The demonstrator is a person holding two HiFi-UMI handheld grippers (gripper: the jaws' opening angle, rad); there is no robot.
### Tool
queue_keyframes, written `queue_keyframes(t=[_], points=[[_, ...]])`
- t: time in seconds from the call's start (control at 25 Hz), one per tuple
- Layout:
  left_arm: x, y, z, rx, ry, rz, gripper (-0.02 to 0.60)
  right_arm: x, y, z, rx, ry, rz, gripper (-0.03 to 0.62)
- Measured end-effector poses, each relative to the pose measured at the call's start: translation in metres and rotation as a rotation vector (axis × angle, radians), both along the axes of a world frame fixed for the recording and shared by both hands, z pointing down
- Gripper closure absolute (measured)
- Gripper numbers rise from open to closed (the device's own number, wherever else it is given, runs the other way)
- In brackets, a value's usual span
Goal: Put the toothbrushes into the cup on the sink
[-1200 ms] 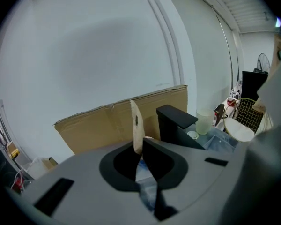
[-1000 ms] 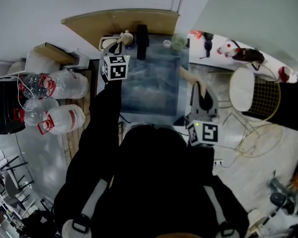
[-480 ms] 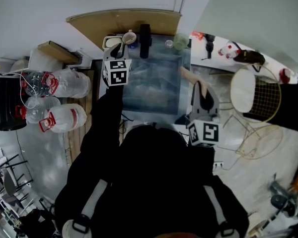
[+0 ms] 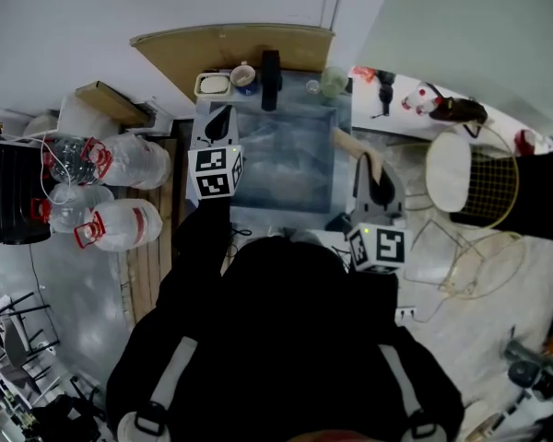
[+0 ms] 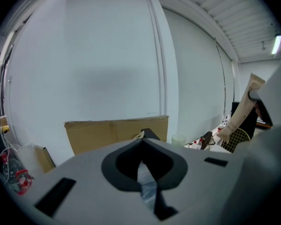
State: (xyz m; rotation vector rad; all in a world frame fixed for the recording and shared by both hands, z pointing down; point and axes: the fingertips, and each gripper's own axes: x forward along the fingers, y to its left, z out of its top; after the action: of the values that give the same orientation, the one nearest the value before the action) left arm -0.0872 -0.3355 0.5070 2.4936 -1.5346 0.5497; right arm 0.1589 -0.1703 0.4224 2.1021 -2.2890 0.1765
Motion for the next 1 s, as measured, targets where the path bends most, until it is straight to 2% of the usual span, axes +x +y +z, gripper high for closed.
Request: queue_keyframes(t=[0.24, 0.64, 1.0], points=[[-0.003, 0.037, -0.02, 0.035, 0.055, 0.003, 0.58, -0.001, 0.006, -0.002, 0.008, -0.012, -0.001, 0.565], [0.023, 0.09, -0.023, 0.065, 0.117, 0.069, 0.58, 0.007, 0.001, 0.003, 0.008, -0.019, 0.016, 0.565], [0.026, 0.11, -0.01, 0.04, 0.138, 0.089, 0.58, 0.02, -0.032, 0.013, 0.019, -0.014, 0.028, 0.566]])
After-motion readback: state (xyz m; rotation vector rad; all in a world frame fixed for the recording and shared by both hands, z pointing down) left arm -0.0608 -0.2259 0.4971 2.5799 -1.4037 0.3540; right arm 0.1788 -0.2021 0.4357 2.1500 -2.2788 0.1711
